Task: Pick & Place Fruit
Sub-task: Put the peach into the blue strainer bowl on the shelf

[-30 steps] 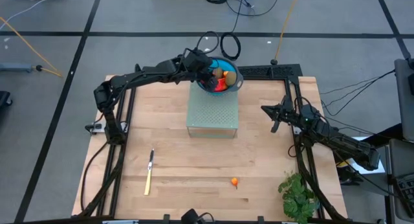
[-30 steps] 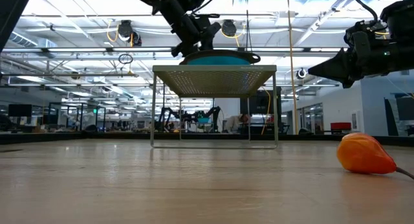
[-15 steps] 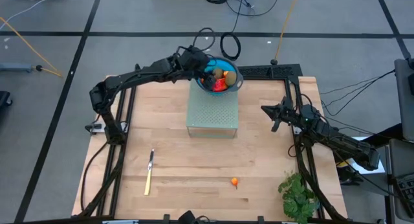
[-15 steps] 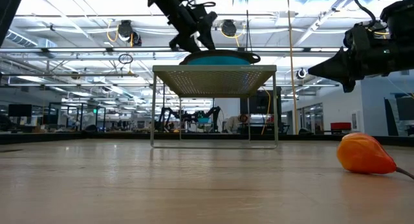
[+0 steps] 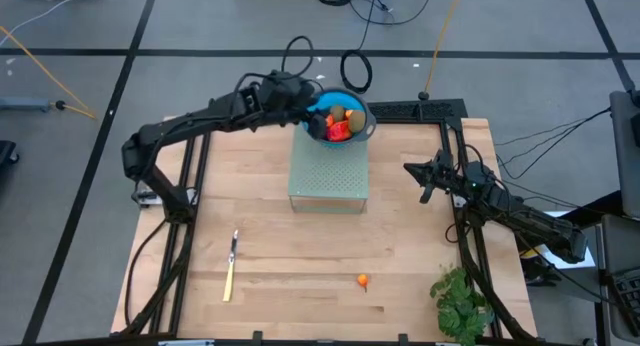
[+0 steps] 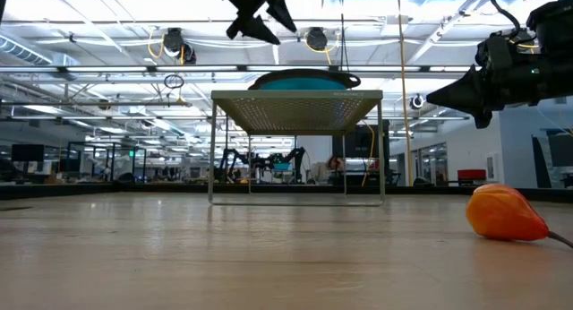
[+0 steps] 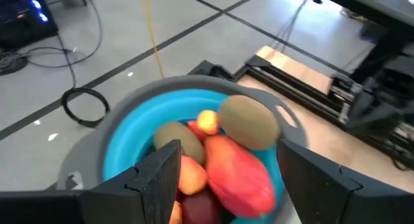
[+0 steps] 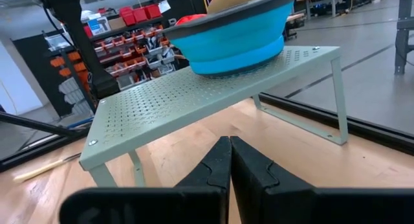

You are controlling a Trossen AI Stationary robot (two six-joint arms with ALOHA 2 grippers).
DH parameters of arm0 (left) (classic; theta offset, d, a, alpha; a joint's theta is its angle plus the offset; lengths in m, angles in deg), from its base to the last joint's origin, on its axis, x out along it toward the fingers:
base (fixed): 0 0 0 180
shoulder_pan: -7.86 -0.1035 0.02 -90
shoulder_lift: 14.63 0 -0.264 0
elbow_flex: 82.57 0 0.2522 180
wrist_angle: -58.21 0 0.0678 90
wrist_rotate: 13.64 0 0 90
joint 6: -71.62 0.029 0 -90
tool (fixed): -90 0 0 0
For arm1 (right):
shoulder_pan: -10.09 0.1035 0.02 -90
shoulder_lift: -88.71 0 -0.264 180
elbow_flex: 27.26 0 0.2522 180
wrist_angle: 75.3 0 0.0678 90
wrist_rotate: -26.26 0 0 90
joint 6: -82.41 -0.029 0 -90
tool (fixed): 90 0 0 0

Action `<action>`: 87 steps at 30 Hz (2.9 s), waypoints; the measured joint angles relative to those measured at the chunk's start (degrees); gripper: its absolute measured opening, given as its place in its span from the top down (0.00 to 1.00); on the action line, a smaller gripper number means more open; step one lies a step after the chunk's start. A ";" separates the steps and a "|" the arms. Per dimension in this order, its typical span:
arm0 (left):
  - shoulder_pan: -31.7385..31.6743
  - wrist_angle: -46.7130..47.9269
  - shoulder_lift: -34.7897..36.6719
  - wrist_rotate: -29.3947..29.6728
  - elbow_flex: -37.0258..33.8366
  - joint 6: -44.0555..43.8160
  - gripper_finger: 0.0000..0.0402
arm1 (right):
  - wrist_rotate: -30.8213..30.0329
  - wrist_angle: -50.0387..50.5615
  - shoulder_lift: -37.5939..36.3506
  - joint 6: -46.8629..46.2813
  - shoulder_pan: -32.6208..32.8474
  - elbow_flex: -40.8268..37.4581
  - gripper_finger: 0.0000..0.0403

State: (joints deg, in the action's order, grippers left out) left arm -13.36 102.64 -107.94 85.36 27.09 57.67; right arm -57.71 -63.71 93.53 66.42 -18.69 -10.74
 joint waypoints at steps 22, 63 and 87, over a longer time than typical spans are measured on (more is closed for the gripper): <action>8.44 6.07 1.17 -1.03 0.00 3.67 0.36 | 4.27 0.24 0.02 0.15 0.00 -0.01 0.99; 27.27 6.37 0.88 9.86 -8.04 -11.03 0.99 | 11.04 -7.92 0.04 -3.20 14.52 0.07 1.00; 33.03 -13.81 4.90 10.57 -26.62 -14.39 1.00 | -0.07 -14.74 13.62 -1.39 29.03 5.57 1.00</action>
State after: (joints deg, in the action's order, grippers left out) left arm 19.66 88.83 -103.04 95.93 0.47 43.29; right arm -57.77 -78.45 107.16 65.03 10.34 -5.17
